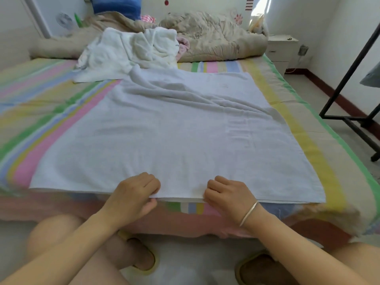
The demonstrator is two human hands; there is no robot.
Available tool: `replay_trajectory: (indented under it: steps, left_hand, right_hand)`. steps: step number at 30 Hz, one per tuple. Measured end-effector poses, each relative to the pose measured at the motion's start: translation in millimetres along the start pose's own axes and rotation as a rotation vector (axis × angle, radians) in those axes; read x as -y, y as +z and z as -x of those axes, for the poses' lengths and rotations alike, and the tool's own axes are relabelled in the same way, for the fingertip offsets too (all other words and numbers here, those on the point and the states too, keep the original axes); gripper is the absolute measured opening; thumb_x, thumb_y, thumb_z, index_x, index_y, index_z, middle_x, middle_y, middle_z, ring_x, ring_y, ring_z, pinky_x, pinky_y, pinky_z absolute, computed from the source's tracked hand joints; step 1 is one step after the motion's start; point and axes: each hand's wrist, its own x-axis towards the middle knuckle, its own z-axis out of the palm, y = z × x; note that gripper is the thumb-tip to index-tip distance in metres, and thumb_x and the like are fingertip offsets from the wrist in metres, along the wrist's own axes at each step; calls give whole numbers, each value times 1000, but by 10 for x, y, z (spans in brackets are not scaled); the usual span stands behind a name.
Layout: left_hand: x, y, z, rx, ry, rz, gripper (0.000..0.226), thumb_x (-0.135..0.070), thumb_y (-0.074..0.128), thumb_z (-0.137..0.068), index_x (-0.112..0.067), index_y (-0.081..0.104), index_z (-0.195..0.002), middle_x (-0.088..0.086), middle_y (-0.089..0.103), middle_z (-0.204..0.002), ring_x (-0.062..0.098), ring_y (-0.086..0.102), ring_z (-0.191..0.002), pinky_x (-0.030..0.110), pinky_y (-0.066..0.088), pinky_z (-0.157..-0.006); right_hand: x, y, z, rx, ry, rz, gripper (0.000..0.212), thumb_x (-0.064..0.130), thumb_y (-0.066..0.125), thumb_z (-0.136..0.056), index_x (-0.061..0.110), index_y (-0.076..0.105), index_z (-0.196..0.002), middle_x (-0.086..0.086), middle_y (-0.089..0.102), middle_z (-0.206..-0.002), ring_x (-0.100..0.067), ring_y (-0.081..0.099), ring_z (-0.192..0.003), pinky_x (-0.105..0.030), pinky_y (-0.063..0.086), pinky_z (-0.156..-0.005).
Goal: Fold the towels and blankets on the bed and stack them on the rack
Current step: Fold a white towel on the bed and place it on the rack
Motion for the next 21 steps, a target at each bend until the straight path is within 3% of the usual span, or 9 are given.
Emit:
replay_trajectory:
  steps: [4, 6, 9, 12, 17, 19, 21]
  left_hand:
    - [-51, 61, 14, 26, 33, -25, 12, -13, 55, -64, -17, 48, -72, -5, 43, -68, 14, 36, -58, 23, 23, -49]
    - [-38, 93, 6, 16, -13, 7, 16, -15, 62, -65, -19, 51, -76, -6, 46, -72, 14, 40, -61, 23, 28, -51]
    - [-35, 73, 39, -30, -98, 129, 8, -28, 59, -80, -21, 58, -86, -9, 54, -80, 11, 49, -68, 23, 39, -58]
    - [137, 14, 150, -194, -292, 244, 15, -23, 48, -88, -18, 62, -91, -9, 59, -86, 10, 55, -75, 25, 45, -66]
    - [812, -55, 544, -333, -732, 25, 35, -6, 44, -68, -14, 65, -95, -1, 64, -94, 27, 57, -90, 36, 41, -82]
    - [1014, -87, 742, -300, -887, -28, 50, 5, 48, -62, -12, 65, -106, 5, 64, -108, 33, 54, -103, 42, 39, -91]
    - [1180, -117, 939, -167, -1012, -61, 71, 11, 53, -62, -11, 56, -129, 9, 54, -134, 35, 45, -122, 44, 33, -103]
  right_hand:
    - [6, 9, 94, 129, -64, 12, 23, 9, 72, -66, 20, 52, -70, 4, 44, -71, -16, 38, -59, -28, 29, -37]
    - [10, 2, 32, 91, -15, 20, 14, 21, 62, -81, 19, 57, -68, 5, 48, -68, -16, 41, -57, -25, 26, -37]
    - [76, -33, -83, 60, 69, 1, 28, 41, 48, -87, 23, 63, -71, 8, 55, -68, -13, 51, -58, -23, 29, -38]
    - [218, 1, -250, 87, 57, -56, 25, 39, 47, -87, 24, 64, -76, 10, 58, -71, -12, 57, -60, -23, 32, -37]
    - [578, 184, -852, 185, -13, -104, 25, 38, 45, -83, 23, 60, -71, 10, 57, -64, -12, 56, -53, -21, 27, -36]
    - [756, 264, -1145, 267, -60, -105, 21, 36, 49, -88, 19, 62, -85, 6, 63, -78, -16, 62, -68, -26, 30, -46]
    - [914, 347, -1408, 381, -52, -105, 26, 38, 43, -98, 18, 55, -111, 2, 61, -108, -20, 59, -97, -31, 33, -62]
